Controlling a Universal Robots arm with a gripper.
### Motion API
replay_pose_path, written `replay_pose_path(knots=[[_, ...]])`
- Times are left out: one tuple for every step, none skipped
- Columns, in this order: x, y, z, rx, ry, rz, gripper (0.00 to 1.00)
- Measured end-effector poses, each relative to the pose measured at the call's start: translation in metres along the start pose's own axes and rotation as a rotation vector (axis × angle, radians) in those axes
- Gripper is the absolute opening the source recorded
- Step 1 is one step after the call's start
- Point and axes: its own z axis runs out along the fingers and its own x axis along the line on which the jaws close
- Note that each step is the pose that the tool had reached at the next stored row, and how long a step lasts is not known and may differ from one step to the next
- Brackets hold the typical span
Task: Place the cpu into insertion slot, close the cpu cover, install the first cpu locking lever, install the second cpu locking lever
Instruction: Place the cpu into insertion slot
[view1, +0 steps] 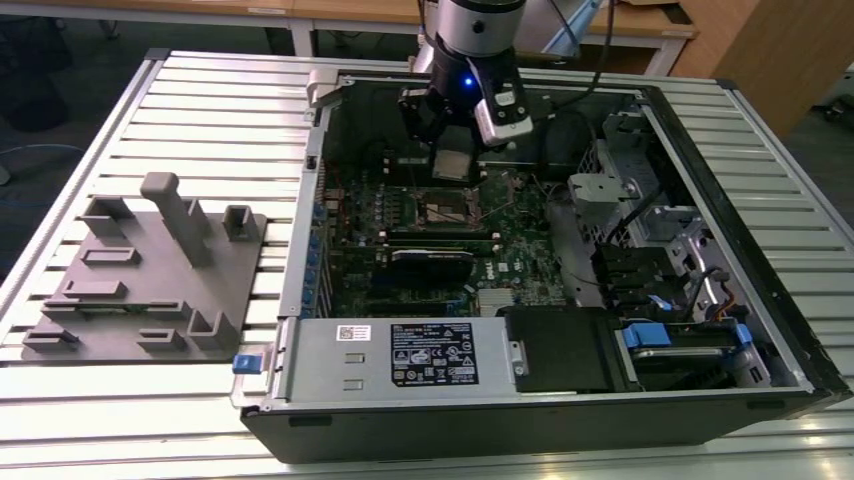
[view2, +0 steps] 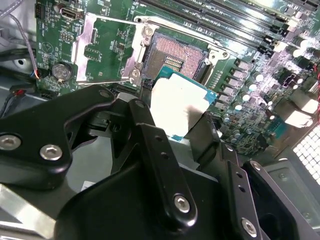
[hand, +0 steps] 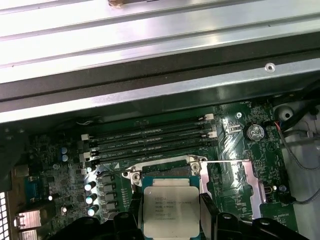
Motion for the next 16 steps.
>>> replay_pose_path(knots=[[0.0000, 0.0000, 0.0000, -0.0001, -0.0007, 0.008, 0.54], [0.0000, 0.0000, 0.0000, -0.0002, -0.0016, 0.018, 0.54], [0.0000, 0.0000, 0.0000, -0.0003, -0.0028, 0.032, 0.54], [0.0000, 0.0000, 0.0000, -0.0004, -0.0041, 0.046, 0.54], [0.0000, 0.0000, 0.0000, -0.0003, -0.0054, 0.061, 0.54], [0.0000, 0.0000, 0.0001, -0.0006, -0.0070, 0.079, 0.54], [0.0000, 0.0000, 0.0001, -0.0006, -0.0085, 0.097, 0.54], [0.0000, 0.0000, 0.0001, -0.0008, -0.0101, 0.115, 0.54], [0.0000, 0.0000, 0.0001, -0.0009, -0.0117, 0.132, 0.54], [0.0000, -0.0001, 0.0002, -0.0009, -0.0134, 0.152, 0.54], [0.0000, -0.0001, 0.0002, -0.0010, -0.0150, 0.170, 0.54], [0.0000, -0.0001, 0.0003, -0.0012, -0.0166, 0.188, 0.54], [0.0000, -0.0001, 0.0003, -0.0013, -0.0181, 0.206, 0.54], [0.0000, -0.0001, 0.0004, -0.0015, -0.0197, 0.224, 0.54], [0.0000, -0.0001, 0.0005, -0.0016, -0.0213, 0.242, 0.54], [0.0000, -0.0001, 0.0006, -0.0019, -0.0230, 0.261, 0.54]])
